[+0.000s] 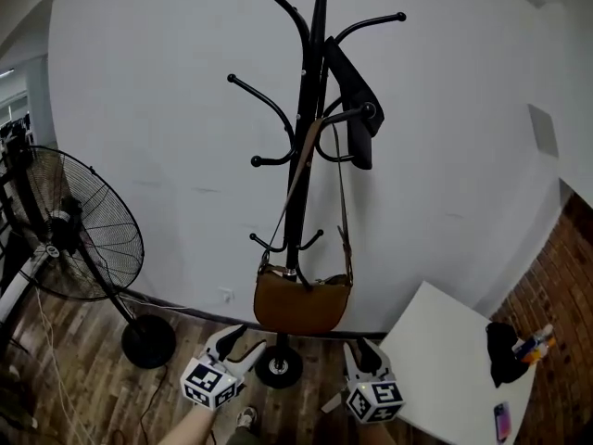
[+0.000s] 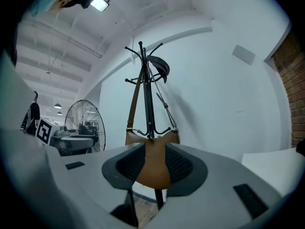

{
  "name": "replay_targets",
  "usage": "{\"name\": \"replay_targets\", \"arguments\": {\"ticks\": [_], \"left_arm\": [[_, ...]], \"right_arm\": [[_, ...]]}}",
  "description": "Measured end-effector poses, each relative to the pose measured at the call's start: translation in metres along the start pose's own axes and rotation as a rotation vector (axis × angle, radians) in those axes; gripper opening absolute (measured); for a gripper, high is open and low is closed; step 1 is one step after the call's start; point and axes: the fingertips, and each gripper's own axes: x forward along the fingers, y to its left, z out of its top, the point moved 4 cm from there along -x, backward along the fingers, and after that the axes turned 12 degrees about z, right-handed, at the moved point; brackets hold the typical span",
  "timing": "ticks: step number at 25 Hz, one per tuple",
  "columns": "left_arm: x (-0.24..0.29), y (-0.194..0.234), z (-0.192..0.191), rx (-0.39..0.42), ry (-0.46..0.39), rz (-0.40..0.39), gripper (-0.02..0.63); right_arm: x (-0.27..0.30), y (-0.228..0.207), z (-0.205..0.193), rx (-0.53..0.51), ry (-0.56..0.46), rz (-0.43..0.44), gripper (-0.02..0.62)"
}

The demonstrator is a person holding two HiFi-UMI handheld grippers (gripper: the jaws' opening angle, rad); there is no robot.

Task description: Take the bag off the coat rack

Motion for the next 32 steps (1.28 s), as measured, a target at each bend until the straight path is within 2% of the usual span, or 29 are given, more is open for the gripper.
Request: {"name": "replay_targets", "arguments": {"ticks": [8,19,26,32], "left_arm": [[0.061,0.044,0.016,0.016,-0.026,-0.039,0.209],[0.138,0.084,0.042,0.056,-0.077,-0.112,0.228],[0.17,0.088,0.065,0.089,-0.134,-0.171,0.249],[0.183,0.079,0.078,0.158,-0.157,-0.239,0.198]], "right_arm": [[0.054,-0.017,0.02,-0.032,-0.031,-0.05,0.114],[0.124,-0.046,0.059,-0.158,-0.076,-0.147,0.124],[0.148,-0.064,0.079,-0.237,-0.096,-0.208,0.14],[0.164,-0.068,0.092,-0.269,-0.123,-0.213,0.144]]}}
